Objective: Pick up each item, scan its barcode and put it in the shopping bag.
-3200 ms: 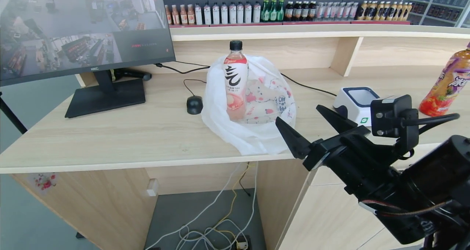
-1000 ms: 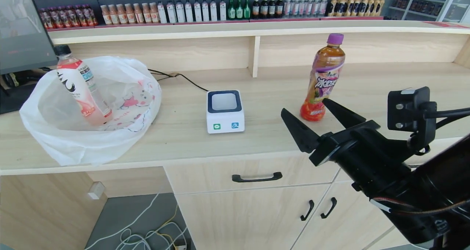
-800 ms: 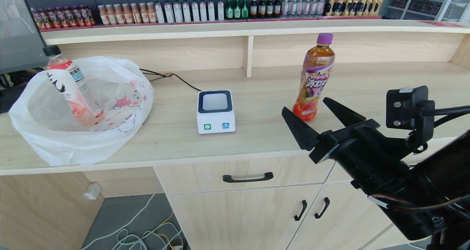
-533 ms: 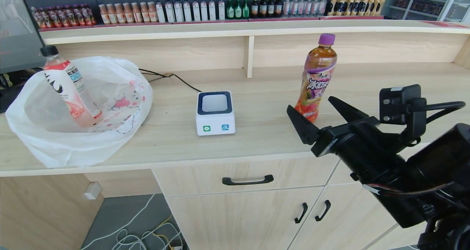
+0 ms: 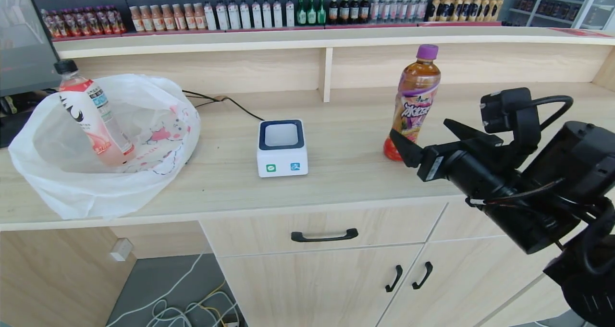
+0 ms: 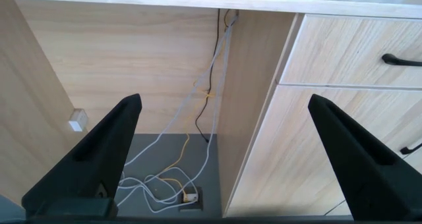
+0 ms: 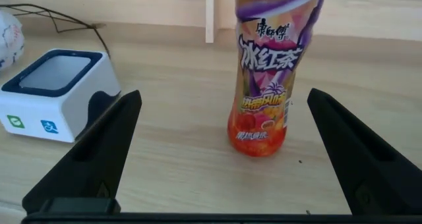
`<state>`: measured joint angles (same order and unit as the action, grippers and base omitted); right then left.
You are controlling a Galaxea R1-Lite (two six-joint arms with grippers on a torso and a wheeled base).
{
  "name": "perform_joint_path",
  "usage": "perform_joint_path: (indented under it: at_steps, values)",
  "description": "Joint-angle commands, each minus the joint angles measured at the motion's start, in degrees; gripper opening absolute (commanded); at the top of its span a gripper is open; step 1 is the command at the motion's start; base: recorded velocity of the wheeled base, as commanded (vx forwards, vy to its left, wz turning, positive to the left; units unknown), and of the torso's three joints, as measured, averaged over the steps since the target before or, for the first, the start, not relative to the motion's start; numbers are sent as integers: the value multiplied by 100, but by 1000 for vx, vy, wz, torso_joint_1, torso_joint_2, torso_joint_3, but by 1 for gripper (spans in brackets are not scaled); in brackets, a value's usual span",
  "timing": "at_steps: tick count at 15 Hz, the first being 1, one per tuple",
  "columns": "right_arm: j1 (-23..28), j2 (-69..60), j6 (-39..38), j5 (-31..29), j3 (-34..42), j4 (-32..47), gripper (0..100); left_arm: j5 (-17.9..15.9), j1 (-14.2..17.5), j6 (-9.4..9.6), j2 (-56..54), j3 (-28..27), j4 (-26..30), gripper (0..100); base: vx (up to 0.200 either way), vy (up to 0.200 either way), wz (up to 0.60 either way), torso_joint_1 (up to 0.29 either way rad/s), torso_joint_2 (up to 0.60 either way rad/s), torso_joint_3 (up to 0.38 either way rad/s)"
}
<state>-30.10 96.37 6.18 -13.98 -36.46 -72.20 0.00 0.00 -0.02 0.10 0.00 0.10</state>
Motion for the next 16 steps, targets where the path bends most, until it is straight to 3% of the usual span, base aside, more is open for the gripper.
perform_joint_path:
  at_steps: [1, 6, 16]
  values:
    - [180, -136, -20, 27, -344, 585, 100, 0, 0, -6, -1, 0, -1, 100, 0, 0, 0, 0, 0, 0]
    - [259, -303, -47, 115, -1056, 1675, 100, 0, 0, 2, -1, 0, -1, 100, 0, 0, 0, 0, 0, 0]
    - [865, 110, -600, 950, -1117, 1692, 100, 0, 0, 2, -1, 0, -1, 100, 0, 0, 0, 0, 0, 0]
